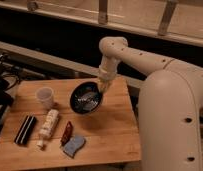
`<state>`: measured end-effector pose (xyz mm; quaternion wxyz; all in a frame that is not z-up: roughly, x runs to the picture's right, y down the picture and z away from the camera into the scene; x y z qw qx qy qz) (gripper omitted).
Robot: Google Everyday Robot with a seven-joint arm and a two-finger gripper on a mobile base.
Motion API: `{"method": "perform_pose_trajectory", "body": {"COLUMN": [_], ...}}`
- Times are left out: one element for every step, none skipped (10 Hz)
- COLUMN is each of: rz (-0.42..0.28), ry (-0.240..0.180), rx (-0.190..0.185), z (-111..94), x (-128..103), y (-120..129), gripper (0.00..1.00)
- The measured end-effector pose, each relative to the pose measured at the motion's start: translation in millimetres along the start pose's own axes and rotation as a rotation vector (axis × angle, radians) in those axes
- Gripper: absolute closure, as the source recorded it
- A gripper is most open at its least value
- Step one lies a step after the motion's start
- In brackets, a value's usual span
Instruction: Pick up the ceramic bowl
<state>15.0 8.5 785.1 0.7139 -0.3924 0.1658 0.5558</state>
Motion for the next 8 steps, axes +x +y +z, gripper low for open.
{"method": "perform_pose_trajectory", "body": {"rz": [-0.001,-0.002,-0.004,-0.008,-0.011,-0.014,-0.017,-0.018], "ry": [-0.002,-0.004,-0.005,-0.006,-0.006,-0.008,-0.008,-0.008], "rx": [-0.001,-0.001,-0.001,-0.002,-0.002,-0.003,-0.003,-0.003], "z": [-1.2,-2.1,-2.7,-3.2,-4.1,-5.2,-5.5,-5.8], "x": [-0.5,-0.4,-0.9,-1.7,-2.4,-3.2,-3.5,-3.8], "y": [0.2,-0.4,0.1,1.2,2.7,4.2,5.0,5.0], "gripper": [0.99,0.99,0.99,0.99,0.99,0.99,0.99,0.99]}}
